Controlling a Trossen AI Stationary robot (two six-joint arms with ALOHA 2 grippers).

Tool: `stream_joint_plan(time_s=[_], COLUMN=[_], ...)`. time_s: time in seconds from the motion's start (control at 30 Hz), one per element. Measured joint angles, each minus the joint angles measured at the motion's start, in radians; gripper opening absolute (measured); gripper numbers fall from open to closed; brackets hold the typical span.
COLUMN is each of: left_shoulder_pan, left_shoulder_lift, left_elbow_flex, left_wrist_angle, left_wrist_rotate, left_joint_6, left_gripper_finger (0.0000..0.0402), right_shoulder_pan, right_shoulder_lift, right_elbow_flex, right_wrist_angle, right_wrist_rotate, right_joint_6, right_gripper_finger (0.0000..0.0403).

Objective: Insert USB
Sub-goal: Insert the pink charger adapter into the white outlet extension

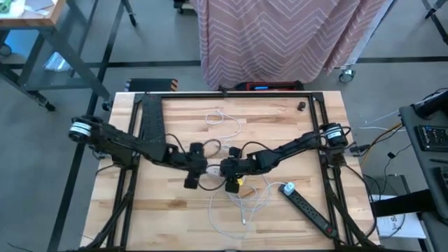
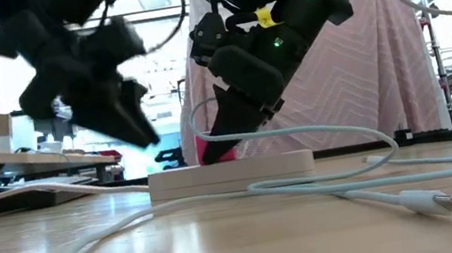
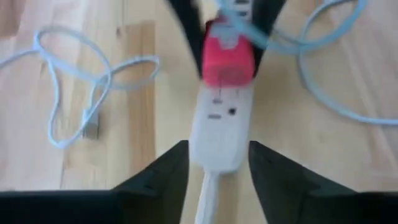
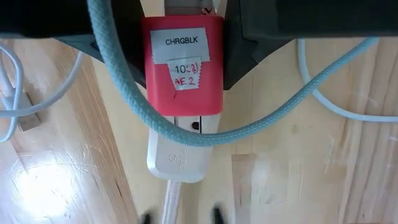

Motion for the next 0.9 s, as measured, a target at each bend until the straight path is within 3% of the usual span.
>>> stream_joint_plan(time_s=[0.13,0.23,0.4,0.63,0.8,0.9], left_shoulder_pan=[0.027,0.046,0.064,0.068,0.070,0.070], left_shoulder_lift=[-0.007,0.027,0.125,0.292,0.338,0.350], left_elbow_flex=[-0.129,-0.198,-0.235,-0.179,-0.163,-0.167], left_wrist_angle=[0.161,0.385,0.541,0.582,0.571,0.580], left_wrist_rotate=[0.030,0.046,0.069,0.130,0.135,0.134], left_joint_6=[-0.009,-0.003,0.015,0.018,0.018,-0.001], left_gripper_finger=[0.0191,0.0218,0.0241,0.0227,0.0180,0.0179], right_shoulder_pan=[0.000,0.000,-0.001,-0.002,-0.001,-0.001], right_shoulder_lift=[-0.001,-0.002,-0.002,-0.006,-0.014,-0.037], right_elbow_flex=[0.000,-0.001,-0.001,-0.001,-0.002,-0.004], right_wrist_angle=[0.000,0.002,0.001,0.004,-0.004,-0.009], right_wrist_rotate=[-0.002,-0.004,-0.004,-0.008,-0.010,-0.010], right_joint_6=[0.000,0.000,-0.001,-0.013,-0.033,-0.083], right_gripper_finger=[0.0138,0.0138,0.0138,0.0138,0.0138,0.0138])
